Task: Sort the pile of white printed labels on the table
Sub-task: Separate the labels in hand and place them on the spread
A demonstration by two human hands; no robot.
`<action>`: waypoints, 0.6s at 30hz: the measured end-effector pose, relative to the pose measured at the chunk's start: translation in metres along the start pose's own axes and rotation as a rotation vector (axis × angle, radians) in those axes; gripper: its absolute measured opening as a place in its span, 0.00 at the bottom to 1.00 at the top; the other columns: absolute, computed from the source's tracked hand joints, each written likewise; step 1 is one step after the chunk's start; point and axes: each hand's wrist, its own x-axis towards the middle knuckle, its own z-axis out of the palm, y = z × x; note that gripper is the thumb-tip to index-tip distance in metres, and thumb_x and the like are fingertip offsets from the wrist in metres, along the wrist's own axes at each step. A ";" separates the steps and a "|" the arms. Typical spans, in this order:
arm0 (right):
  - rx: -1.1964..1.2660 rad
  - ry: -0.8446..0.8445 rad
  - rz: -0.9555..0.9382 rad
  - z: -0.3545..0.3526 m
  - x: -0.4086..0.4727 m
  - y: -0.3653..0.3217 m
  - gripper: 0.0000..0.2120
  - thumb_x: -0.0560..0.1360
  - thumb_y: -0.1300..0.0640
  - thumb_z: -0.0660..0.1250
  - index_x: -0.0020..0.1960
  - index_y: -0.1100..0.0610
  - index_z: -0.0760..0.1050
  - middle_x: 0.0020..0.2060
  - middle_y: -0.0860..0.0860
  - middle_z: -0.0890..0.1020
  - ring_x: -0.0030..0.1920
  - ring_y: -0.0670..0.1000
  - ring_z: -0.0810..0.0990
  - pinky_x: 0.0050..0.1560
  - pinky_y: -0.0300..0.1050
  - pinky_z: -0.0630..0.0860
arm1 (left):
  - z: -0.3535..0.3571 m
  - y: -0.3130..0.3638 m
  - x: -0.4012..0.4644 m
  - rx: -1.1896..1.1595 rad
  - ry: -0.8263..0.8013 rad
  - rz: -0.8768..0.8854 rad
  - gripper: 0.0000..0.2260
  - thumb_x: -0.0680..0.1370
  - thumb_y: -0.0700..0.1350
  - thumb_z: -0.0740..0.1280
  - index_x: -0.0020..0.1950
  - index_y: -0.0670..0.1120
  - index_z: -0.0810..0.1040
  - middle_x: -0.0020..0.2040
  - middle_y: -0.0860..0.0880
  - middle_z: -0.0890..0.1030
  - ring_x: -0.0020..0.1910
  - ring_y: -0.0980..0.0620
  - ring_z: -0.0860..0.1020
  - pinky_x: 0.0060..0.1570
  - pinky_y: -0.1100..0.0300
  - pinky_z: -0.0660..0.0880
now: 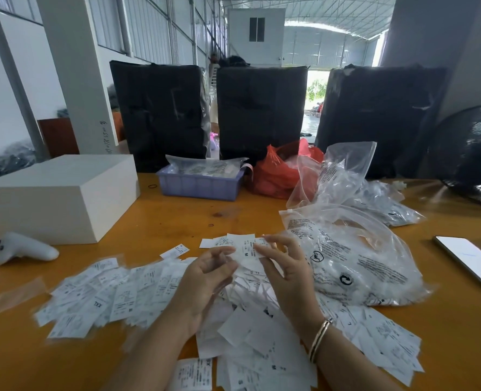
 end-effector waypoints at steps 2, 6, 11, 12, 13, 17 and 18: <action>0.009 -0.013 -0.005 0.000 -0.001 -0.003 0.15 0.73 0.67 0.69 0.52 0.49 0.80 0.55 0.47 0.76 0.58 0.35 0.74 0.58 0.28 0.69 | 0.000 0.001 0.001 -0.064 0.018 -0.018 0.12 0.66 0.44 0.72 0.50 0.49 0.83 0.36 0.53 0.84 0.35 0.58 0.82 0.34 0.68 0.76; 0.036 -0.057 -0.001 0.001 -0.002 -0.006 0.16 0.73 0.69 0.68 0.54 0.51 0.80 0.55 0.49 0.76 0.59 0.39 0.75 0.63 0.32 0.69 | -0.001 0.001 0.003 -0.125 0.045 -0.046 0.09 0.65 0.46 0.73 0.45 0.53 0.86 0.40 0.52 0.85 0.39 0.57 0.83 0.39 0.66 0.77; -0.012 -0.104 -0.045 -0.002 -0.005 -0.008 0.13 0.73 0.67 0.69 0.54 0.53 0.81 0.56 0.50 0.76 0.58 0.36 0.75 0.62 0.33 0.70 | -0.004 0.001 0.003 -0.135 0.070 -0.031 0.13 0.65 0.43 0.74 0.49 0.47 0.84 0.40 0.48 0.85 0.39 0.54 0.83 0.37 0.66 0.78; -0.017 -0.107 -0.050 -0.001 -0.005 -0.008 0.12 0.74 0.65 0.69 0.54 0.52 0.81 0.56 0.50 0.76 0.58 0.37 0.75 0.61 0.35 0.72 | -0.003 0.001 0.004 -0.109 0.081 -0.020 0.15 0.65 0.44 0.74 0.51 0.46 0.82 0.41 0.48 0.85 0.40 0.53 0.84 0.37 0.66 0.78; -0.008 -0.108 -0.023 0.000 -0.005 -0.008 0.13 0.74 0.65 0.68 0.55 0.51 0.80 0.56 0.49 0.76 0.56 0.39 0.77 0.59 0.37 0.74 | -0.002 0.001 0.003 -0.079 0.093 -0.011 0.16 0.65 0.44 0.74 0.52 0.46 0.81 0.41 0.48 0.85 0.40 0.53 0.84 0.37 0.67 0.77; 0.407 -0.119 0.430 0.006 -0.004 -0.009 0.22 0.75 0.61 0.67 0.65 0.47 0.68 0.55 0.48 0.77 0.44 0.46 0.83 0.43 0.37 0.78 | -0.002 -0.002 0.003 -0.020 0.107 0.036 0.10 0.70 0.41 0.73 0.51 0.48 0.81 0.44 0.48 0.85 0.44 0.52 0.84 0.38 0.67 0.78; 0.512 -0.132 0.523 0.007 -0.004 -0.008 0.20 0.75 0.63 0.67 0.65 0.51 0.70 0.52 0.52 0.80 0.43 0.50 0.84 0.43 0.38 0.79 | -0.002 -0.003 0.003 -0.002 0.108 0.045 0.09 0.72 0.40 0.72 0.51 0.48 0.81 0.45 0.49 0.85 0.45 0.52 0.84 0.39 0.66 0.78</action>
